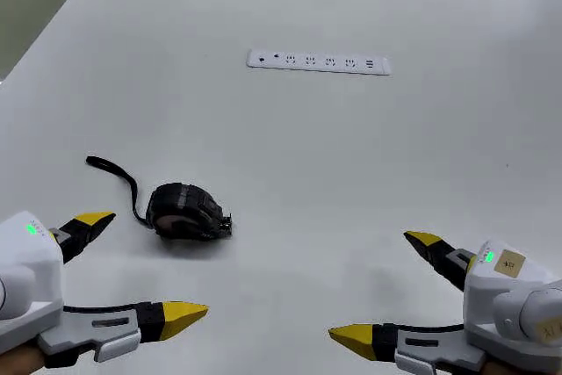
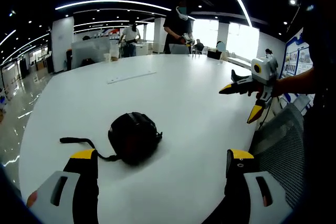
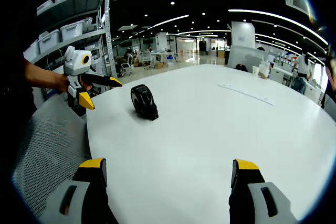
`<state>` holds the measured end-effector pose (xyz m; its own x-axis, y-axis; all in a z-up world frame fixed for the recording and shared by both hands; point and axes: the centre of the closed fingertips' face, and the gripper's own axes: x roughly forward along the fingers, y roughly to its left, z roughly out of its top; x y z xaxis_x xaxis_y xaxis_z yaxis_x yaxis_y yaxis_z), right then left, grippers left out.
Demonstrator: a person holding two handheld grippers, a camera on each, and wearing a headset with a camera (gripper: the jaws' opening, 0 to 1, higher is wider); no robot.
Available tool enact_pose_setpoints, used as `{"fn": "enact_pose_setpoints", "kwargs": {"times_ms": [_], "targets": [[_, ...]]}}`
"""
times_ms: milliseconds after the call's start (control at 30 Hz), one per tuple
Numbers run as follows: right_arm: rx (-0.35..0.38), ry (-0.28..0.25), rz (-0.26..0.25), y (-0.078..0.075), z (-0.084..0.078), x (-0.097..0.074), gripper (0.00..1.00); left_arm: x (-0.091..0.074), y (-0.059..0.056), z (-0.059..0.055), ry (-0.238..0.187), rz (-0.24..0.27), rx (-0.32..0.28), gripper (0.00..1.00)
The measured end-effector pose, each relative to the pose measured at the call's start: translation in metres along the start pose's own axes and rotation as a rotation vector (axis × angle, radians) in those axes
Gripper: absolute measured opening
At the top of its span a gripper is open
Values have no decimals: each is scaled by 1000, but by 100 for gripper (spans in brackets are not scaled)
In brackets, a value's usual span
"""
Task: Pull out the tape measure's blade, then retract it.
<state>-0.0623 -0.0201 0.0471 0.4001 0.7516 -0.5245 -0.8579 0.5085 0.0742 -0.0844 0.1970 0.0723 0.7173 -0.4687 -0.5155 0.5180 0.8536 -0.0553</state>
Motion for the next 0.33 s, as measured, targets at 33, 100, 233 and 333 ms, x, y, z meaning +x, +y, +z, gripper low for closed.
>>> {"fn": "enact_pose_setpoints", "kwargs": {"times_ms": [33, 100, 233, 333], "targets": [[0, 1, -1, 0, 0, 0, 99, 0, 0, 0, -1, 1, -1, 99], [2, -1, -1, 0, 0, 0, 99, 0, 1, 1, -7, 2, -7, 99], [4, -4, -4, 0, 1, -1, 99, -1, 3, 2, -7, 4, -3, 99], [7, -5, -4, 0, 0, -1, 99, -1, 3, 1, -2, 0, -6, 99]]}}
